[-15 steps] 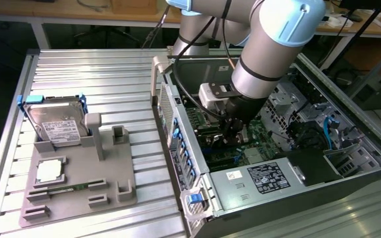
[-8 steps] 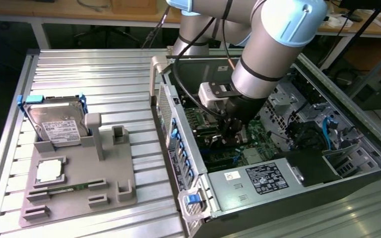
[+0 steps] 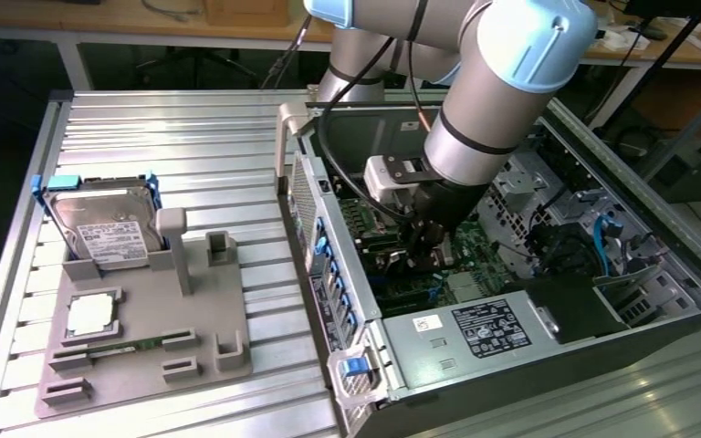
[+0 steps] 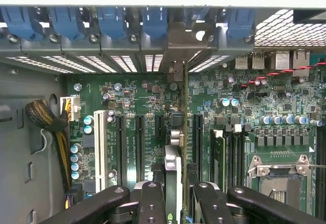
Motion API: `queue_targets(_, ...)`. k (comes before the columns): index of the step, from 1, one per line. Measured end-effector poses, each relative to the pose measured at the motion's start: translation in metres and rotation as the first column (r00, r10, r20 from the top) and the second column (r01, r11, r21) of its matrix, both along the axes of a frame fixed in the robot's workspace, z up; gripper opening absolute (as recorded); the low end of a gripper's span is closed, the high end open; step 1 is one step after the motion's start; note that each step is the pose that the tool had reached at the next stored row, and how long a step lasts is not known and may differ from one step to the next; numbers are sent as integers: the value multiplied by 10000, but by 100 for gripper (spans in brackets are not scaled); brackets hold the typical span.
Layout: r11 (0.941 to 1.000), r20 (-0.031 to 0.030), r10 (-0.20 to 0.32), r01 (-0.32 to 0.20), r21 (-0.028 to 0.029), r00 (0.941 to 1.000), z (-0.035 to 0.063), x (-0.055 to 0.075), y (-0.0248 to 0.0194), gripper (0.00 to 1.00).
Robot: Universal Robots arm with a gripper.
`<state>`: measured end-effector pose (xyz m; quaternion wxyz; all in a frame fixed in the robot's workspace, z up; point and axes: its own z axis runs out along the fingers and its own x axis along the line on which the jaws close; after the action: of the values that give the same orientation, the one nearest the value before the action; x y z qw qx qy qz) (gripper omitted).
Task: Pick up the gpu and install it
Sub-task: 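Insert the gpu into the slot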
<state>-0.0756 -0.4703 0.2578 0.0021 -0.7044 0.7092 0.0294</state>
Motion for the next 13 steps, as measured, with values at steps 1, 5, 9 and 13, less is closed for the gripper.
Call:
queue_targets(1,10000,-1,-1,1,1,10000,0,0,0,27)
queue_targets(5,10000,-14,-2,2,7,10000,-2,-1,14,27)
queue_targets(9,10000,-16,-2,2,7,10000,-2,-2,33,27)
queue_targets(13,10000,-17,-3,3,6,10000,-5,2,35,27)
